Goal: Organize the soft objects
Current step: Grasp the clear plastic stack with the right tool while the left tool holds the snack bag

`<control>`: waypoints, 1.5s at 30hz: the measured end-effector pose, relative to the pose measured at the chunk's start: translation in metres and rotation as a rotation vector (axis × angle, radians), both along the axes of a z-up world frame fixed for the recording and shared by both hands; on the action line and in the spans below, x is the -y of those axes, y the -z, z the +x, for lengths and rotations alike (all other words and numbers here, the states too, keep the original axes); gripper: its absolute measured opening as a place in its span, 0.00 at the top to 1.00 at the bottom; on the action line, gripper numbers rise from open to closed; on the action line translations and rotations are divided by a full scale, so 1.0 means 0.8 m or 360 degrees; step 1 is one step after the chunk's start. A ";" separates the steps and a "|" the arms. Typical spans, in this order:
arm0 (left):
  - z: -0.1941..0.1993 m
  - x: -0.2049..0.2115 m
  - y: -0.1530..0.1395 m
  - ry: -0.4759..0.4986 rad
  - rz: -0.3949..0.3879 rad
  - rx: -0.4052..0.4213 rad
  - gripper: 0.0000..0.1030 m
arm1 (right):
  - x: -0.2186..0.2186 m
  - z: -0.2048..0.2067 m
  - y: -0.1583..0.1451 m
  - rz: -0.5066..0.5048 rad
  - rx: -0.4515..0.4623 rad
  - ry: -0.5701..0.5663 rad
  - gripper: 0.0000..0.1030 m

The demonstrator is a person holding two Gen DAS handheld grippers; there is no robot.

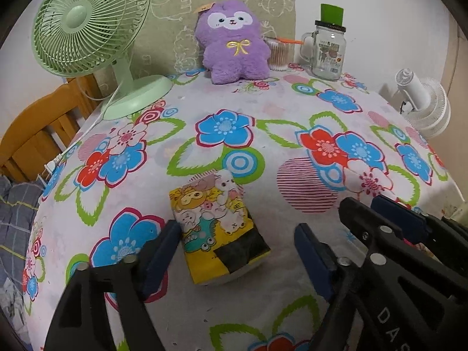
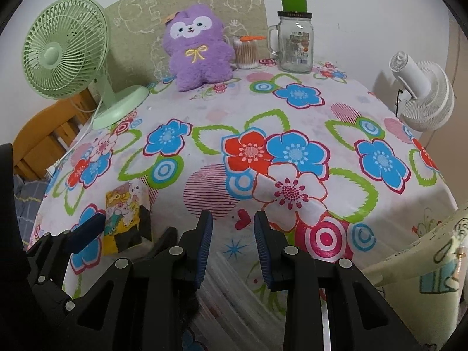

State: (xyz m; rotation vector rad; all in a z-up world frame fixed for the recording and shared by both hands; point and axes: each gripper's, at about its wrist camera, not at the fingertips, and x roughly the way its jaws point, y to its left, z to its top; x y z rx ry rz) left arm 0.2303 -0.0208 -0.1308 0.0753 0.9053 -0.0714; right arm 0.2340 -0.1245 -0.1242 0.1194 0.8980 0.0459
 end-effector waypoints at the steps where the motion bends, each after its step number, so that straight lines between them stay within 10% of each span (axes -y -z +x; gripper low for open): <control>1: 0.000 0.000 0.001 -0.0013 0.0021 0.0004 0.40 | -0.001 0.001 0.002 -0.0004 -0.0004 0.0001 0.68; 28: -0.074 -0.031 -0.016 0.0017 -0.0019 0.0049 0.52 | -0.034 -0.051 -0.007 -0.0034 0.0032 -0.0198 0.69; 35: -0.097 -0.032 -0.012 0.0042 -0.0035 0.0043 0.52 | -0.030 -0.066 -0.004 -0.0072 0.0050 -0.0210 0.17; 45: -0.099 -0.027 -0.003 0.0071 -0.0006 0.0022 0.52 | -0.022 -0.055 0.021 -0.0043 -0.0092 -0.0204 0.18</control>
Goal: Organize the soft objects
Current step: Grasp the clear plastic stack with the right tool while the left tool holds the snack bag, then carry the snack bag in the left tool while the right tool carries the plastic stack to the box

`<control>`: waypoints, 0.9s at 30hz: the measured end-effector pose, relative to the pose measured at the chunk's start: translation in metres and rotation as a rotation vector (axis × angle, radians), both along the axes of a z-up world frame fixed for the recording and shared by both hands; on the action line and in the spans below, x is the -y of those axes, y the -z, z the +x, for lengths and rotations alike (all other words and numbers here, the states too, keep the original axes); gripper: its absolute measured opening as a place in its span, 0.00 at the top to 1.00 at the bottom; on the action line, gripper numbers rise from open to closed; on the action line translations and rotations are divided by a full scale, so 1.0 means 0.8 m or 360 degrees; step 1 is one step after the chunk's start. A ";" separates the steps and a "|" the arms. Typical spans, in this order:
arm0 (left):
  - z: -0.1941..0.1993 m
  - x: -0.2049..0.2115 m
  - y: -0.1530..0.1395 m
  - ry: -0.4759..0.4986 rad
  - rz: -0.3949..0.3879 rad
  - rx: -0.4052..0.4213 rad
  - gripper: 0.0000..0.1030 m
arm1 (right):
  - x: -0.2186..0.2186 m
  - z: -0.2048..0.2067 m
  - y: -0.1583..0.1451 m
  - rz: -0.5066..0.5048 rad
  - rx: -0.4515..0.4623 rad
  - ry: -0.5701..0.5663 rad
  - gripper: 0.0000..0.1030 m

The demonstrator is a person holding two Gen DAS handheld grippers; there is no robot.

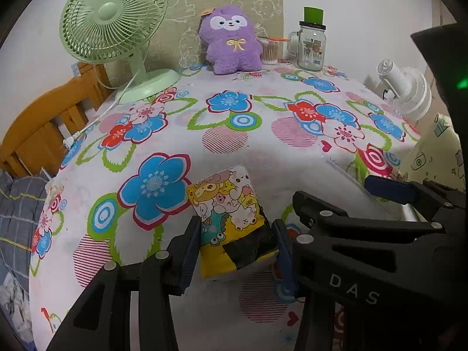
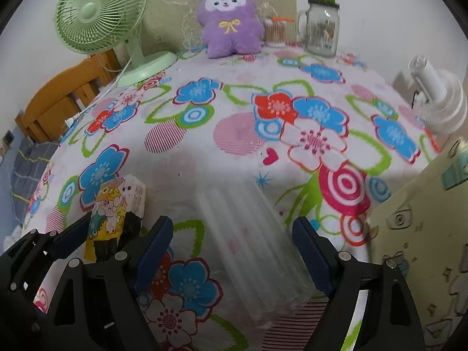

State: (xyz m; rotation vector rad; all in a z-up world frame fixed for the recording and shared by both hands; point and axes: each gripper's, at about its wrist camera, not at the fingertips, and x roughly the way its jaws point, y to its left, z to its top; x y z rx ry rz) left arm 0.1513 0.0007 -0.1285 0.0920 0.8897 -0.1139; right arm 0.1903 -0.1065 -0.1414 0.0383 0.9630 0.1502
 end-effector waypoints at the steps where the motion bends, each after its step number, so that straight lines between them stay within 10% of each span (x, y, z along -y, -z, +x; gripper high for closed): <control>1: 0.000 0.001 0.001 0.0000 0.0009 0.0002 0.52 | 0.000 -0.001 -0.001 -0.0010 0.0010 0.0006 0.26; 7: 0.000 0.004 0.000 0.0006 0.0018 0.0005 0.52 | 0.004 0.000 -0.002 -0.0141 0.0035 0.0051 0.74; 27: -0.035 0.024 -0.035 0.0010 0.0009 0.0130 0.52 | 0.004 -0.057 -0.055 -0.0104 0.0212 -0.0002 0.80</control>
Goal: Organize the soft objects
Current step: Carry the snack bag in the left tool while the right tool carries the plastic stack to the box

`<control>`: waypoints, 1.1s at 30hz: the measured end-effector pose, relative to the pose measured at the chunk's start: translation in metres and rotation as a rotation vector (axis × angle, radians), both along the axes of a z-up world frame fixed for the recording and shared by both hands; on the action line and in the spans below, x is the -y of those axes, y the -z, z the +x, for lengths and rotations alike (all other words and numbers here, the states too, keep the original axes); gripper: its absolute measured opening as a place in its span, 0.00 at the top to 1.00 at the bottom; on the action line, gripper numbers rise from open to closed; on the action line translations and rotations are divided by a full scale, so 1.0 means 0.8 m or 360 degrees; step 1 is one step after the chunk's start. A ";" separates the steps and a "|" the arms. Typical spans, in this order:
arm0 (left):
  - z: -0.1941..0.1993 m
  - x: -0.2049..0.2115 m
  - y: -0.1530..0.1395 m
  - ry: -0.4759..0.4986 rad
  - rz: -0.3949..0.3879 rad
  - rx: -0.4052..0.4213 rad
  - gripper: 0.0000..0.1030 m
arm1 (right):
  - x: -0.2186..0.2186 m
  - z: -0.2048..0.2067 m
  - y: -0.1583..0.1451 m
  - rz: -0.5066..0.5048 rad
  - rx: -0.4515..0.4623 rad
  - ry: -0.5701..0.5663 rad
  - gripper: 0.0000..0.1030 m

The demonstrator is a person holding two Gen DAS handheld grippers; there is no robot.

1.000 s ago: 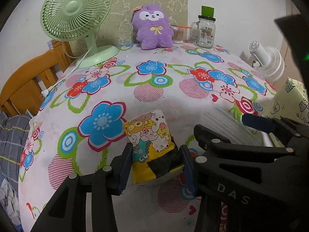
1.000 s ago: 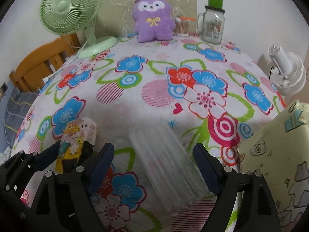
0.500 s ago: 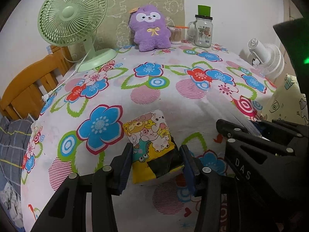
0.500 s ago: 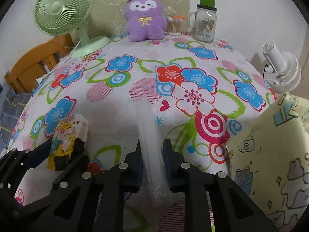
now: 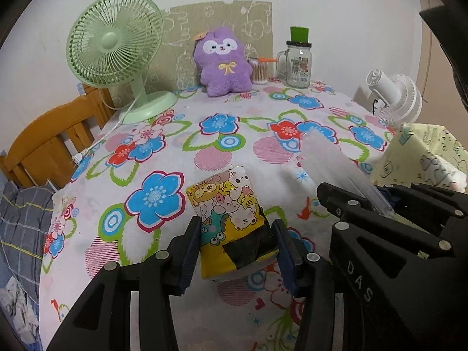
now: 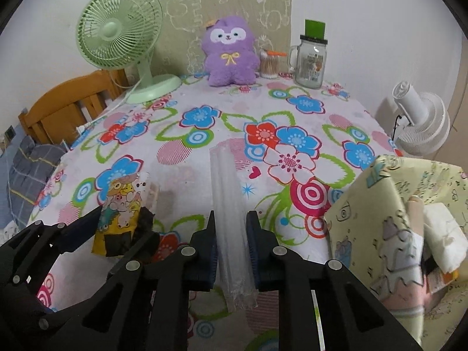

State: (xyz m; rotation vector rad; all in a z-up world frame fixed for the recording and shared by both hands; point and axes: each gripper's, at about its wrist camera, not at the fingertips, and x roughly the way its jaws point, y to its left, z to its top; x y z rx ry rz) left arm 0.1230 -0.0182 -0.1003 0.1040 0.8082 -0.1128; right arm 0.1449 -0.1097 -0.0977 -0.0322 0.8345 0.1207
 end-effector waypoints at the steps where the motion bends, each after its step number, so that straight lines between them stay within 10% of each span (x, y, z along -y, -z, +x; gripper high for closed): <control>1: -0.003 0.000 -0.003 -0.0001 -0.0002 0.0009 0.52 | 0.000 -0.003 -0.003 0.0001 0.0007 -0.0002 0.80; 33: -0.102 0.016 -0.080 -0.0018 -0.0027 0.0275 0.52 | 0.021 -0.114 -0.089 -0.0008 0.0275 0.0013 0.80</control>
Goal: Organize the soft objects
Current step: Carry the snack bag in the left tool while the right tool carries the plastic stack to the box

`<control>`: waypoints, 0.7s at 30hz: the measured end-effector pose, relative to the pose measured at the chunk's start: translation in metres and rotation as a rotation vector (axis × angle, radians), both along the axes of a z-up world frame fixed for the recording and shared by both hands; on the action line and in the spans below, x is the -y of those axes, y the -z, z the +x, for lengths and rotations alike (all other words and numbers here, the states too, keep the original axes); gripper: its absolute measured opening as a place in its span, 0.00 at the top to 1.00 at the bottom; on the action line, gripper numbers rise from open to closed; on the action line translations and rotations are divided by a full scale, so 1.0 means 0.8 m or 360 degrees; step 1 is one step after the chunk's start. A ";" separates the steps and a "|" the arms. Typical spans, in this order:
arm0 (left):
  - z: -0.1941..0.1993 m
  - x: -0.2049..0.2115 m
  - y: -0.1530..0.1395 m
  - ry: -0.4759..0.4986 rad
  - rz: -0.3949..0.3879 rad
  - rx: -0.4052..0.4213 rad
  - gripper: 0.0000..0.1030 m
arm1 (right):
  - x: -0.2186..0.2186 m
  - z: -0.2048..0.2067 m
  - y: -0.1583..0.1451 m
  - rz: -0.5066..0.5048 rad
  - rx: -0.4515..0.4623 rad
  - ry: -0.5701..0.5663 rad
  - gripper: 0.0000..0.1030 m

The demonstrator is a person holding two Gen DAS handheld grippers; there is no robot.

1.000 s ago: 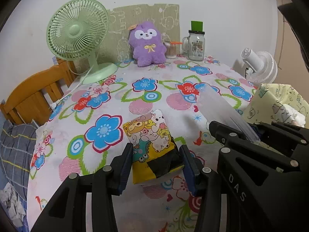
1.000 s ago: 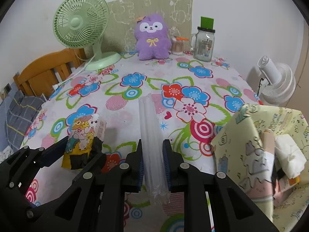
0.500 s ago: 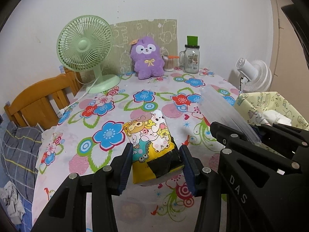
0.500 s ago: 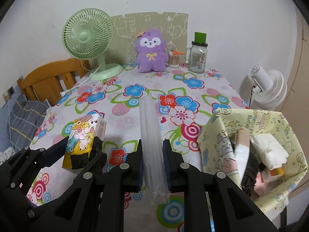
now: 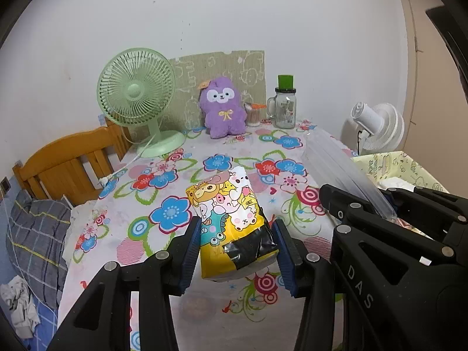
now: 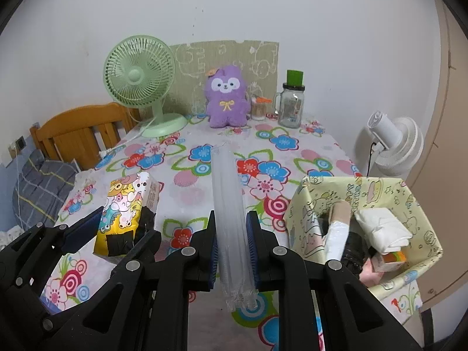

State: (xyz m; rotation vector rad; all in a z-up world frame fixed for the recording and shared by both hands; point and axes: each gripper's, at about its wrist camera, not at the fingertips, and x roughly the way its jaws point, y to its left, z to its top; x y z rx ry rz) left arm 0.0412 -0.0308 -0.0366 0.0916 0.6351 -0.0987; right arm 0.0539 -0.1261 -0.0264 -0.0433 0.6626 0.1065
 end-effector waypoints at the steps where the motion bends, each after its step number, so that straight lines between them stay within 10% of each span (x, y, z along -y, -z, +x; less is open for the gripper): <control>1: -0.003 0.001 -0.003 0.0000 -0.0001 0.0008 0.52 | 0.001 -0.001 -0.002 0.0001 0.0006 -0.0001 0.80; 21: -0.027 0.025 -0.046 -0.0002 -0.0004 0.0131 0.52 | 0.030 -0.027 -0.049 0.0006 0.0123 -0.0001 0.80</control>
